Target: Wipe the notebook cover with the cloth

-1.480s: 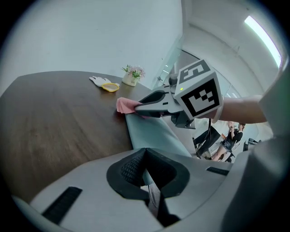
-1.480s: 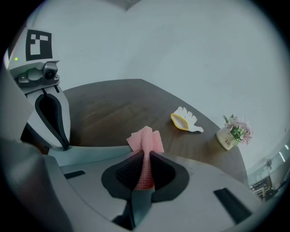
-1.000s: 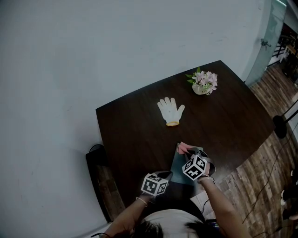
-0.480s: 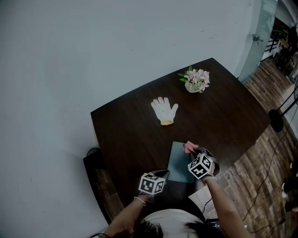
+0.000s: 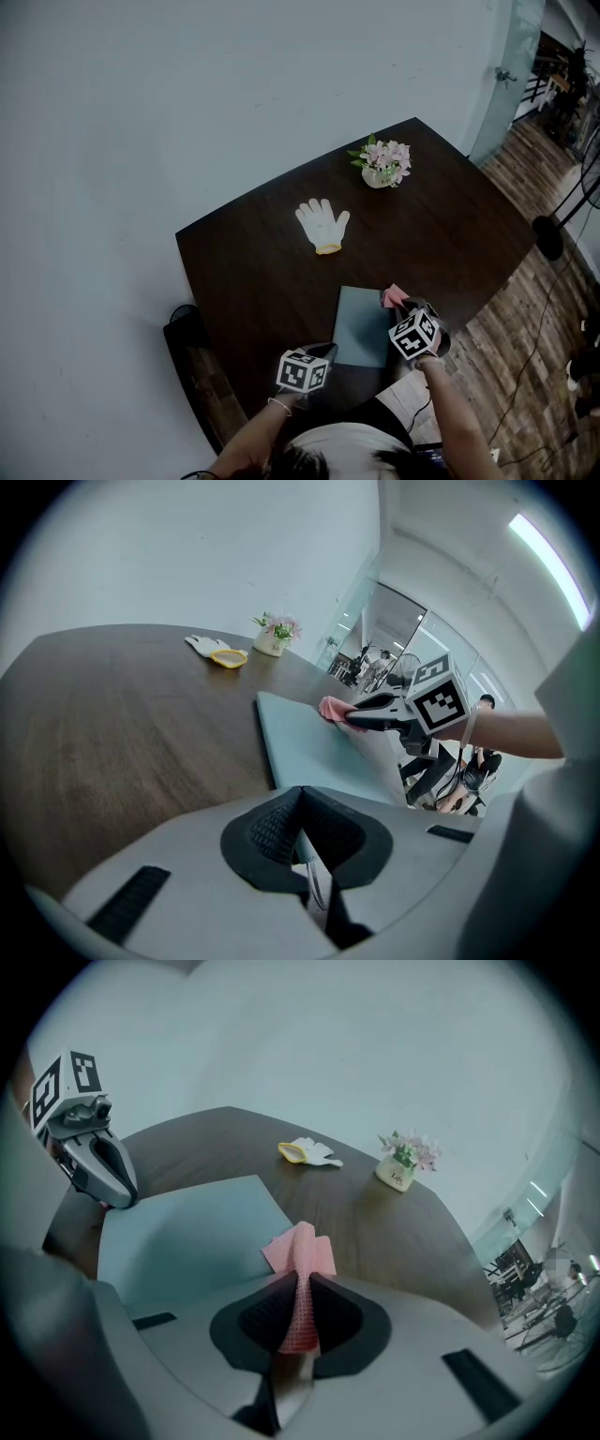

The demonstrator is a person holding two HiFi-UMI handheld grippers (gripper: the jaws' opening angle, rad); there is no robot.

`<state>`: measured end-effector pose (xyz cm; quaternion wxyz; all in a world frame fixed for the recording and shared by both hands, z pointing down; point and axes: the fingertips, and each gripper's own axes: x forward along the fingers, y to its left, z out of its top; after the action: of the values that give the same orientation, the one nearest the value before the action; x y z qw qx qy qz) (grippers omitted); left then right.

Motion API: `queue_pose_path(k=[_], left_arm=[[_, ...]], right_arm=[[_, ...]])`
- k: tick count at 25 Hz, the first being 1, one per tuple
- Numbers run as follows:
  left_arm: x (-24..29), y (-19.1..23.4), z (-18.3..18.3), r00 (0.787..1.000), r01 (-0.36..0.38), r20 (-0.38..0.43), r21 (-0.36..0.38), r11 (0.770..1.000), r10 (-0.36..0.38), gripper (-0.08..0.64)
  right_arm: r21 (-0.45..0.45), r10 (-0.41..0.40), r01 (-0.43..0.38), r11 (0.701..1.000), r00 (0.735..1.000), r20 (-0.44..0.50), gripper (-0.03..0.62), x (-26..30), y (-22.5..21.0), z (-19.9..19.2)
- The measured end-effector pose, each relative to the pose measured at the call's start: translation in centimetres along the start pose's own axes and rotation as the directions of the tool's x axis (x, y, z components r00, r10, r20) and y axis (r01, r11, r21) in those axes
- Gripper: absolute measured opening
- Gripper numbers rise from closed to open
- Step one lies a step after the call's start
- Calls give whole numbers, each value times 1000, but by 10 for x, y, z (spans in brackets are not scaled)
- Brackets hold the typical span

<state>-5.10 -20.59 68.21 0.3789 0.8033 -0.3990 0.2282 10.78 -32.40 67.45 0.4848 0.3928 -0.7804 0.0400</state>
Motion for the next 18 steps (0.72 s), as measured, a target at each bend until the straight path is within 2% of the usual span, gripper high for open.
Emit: queue_pose_path(k=[5,9,14,18], left_arm=[[0,-1,0,1000,-1,2,2,1000,1,18],[-1,0,-1,1000,0,2,4,1000,0,18],[-1,0,-1,1000,1,6,6,1000,-1,17],[0,1,0,1000,2,7,4,1000,-2,17]], right_arm=[[24,-17,16,1000,998,58,41,-15,-2,13],[36,-9,4,999,991,134,41,-30,10,38],[-3,68,-70,998,971,230,41,-38,48,79],[-78,148,-132,988,958,245,41,-30,85,100]])
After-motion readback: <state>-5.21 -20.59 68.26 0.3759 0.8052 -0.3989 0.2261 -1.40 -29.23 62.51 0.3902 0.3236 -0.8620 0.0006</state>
